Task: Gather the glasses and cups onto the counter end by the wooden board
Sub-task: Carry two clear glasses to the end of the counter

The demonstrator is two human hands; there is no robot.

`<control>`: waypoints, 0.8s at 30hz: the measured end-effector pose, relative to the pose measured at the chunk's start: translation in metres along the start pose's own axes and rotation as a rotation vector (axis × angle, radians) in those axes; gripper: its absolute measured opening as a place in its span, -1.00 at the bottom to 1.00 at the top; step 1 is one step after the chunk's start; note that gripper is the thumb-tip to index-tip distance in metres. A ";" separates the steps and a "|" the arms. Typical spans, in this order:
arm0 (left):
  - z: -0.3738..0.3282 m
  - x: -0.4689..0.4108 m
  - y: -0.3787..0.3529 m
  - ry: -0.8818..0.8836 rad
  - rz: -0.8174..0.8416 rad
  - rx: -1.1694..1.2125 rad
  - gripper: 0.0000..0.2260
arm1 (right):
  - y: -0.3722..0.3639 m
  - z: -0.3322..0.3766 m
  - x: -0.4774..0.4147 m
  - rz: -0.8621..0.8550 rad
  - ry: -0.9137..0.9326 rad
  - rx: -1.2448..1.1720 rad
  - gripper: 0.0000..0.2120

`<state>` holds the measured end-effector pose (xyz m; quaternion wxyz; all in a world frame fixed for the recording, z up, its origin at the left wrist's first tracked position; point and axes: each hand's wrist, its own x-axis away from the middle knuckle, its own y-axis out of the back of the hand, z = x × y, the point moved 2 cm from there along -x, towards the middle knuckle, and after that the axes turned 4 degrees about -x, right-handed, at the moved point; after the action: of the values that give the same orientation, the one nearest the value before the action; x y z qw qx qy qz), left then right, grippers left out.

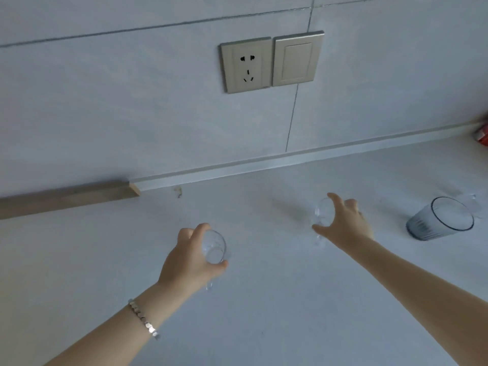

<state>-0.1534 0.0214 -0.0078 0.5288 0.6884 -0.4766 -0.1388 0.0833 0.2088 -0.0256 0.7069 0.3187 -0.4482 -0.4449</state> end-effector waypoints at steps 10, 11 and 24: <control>0.195 0.069 0.071 0.193 -0.138 0.069 -0.35 | -0.097 0.205 0.133 0.282 0.517 0.047 -0.11; 0.219 0.073 0.081 0.211 -0.161 0.071 -0.34 | -0.112 0.226 0.144 0.296 0.540 0.048 -0.12; 0.489 0.007 0.223 0.264 -0.349 0.128 -0.35 | -0.285 0.443 0.235 0.349 0.564 0.087 -0.13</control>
<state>-0.6032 -0.2730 -0.0104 0.5097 0.8049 -0.2848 -0.1065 -0.3736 -0.1430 -0.0101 0.8542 0.3778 -0.3014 -0.1919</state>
